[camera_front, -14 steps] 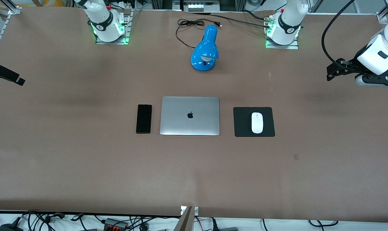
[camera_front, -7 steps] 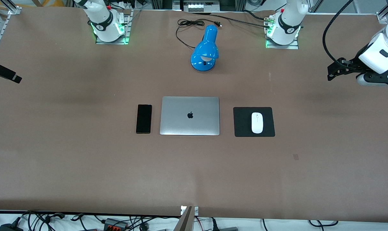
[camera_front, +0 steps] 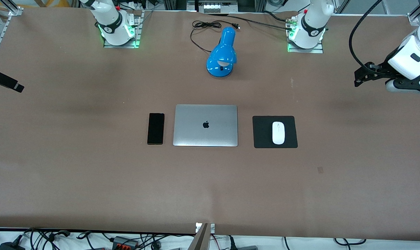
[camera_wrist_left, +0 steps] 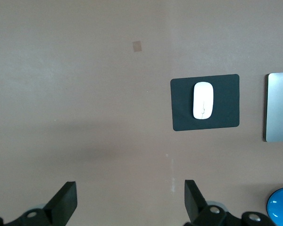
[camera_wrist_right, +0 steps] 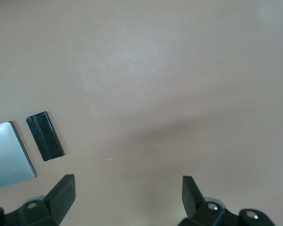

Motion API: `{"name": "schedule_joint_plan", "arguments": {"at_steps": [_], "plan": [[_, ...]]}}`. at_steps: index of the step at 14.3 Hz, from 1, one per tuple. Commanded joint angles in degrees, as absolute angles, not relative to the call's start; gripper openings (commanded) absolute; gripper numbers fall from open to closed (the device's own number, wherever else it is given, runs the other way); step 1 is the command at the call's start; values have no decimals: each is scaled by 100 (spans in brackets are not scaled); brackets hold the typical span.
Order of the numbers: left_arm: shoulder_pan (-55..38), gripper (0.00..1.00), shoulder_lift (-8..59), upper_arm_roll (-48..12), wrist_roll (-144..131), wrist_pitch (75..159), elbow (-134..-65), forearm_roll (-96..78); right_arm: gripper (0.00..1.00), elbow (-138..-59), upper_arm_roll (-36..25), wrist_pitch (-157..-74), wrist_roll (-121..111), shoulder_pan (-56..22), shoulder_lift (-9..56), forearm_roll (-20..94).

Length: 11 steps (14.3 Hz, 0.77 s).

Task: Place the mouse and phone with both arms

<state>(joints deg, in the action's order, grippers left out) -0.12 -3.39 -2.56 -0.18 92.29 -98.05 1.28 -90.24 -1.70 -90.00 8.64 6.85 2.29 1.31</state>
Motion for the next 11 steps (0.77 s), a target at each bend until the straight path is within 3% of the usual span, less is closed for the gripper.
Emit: {"name": "schedule_joint_plan", "arguments": {"at_steps": [1, 11], "plan": [[9, 100, -316, -290, -70, 9105, -9677, 176, 100, -8921, -176, -9035, 346, 607, 342, -201], [35, 100, -316, -290, -44, 9105, -9677, 176, 100, -8921, -176, -8974, -299, 589, 343, -308]]}}
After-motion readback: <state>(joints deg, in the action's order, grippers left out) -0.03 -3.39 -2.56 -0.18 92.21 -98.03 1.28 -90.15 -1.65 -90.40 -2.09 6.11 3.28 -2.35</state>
